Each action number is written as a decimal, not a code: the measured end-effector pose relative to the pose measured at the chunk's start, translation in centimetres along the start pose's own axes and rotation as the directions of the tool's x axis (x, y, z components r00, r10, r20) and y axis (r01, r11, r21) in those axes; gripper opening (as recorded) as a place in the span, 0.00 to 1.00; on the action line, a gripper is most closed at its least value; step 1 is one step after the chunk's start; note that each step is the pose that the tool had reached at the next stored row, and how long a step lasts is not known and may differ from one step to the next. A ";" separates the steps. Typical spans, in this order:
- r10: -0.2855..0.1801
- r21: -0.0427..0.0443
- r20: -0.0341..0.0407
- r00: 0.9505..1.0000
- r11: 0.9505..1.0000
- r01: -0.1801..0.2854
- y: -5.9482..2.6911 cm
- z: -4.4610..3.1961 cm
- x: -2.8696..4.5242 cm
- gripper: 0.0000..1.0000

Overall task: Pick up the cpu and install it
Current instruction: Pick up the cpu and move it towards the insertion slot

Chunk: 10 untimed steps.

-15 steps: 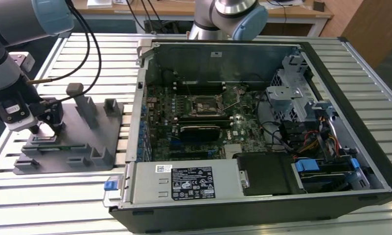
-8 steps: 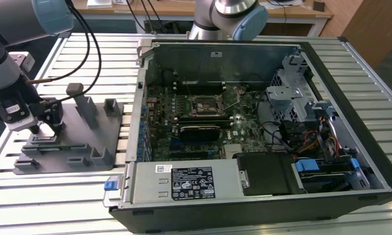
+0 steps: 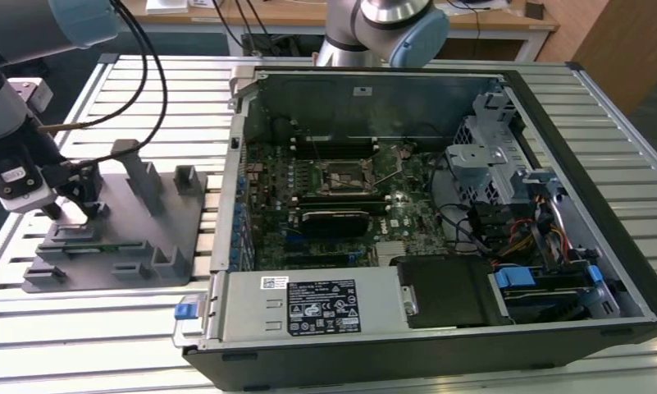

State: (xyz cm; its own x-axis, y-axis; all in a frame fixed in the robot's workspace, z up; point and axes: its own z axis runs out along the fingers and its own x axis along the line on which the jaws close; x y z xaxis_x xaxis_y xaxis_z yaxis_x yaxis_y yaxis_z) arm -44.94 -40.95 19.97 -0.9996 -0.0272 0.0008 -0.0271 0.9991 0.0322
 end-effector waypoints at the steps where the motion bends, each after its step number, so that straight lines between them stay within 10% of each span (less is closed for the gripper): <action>1: 0.000 0.000 0.000 1.000 1.000 0.000 0.01 -0.23 0.00 0.53; 10: 0.000 0.000 0.000 1.000 1.000 0.000 0.04 -1.18 0.00 0.53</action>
State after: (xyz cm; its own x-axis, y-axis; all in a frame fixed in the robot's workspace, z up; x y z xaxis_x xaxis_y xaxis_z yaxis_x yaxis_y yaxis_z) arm -44.94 -40.94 21.15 -0.9996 -0.0271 0.0007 -0.0270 0.9991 0.0319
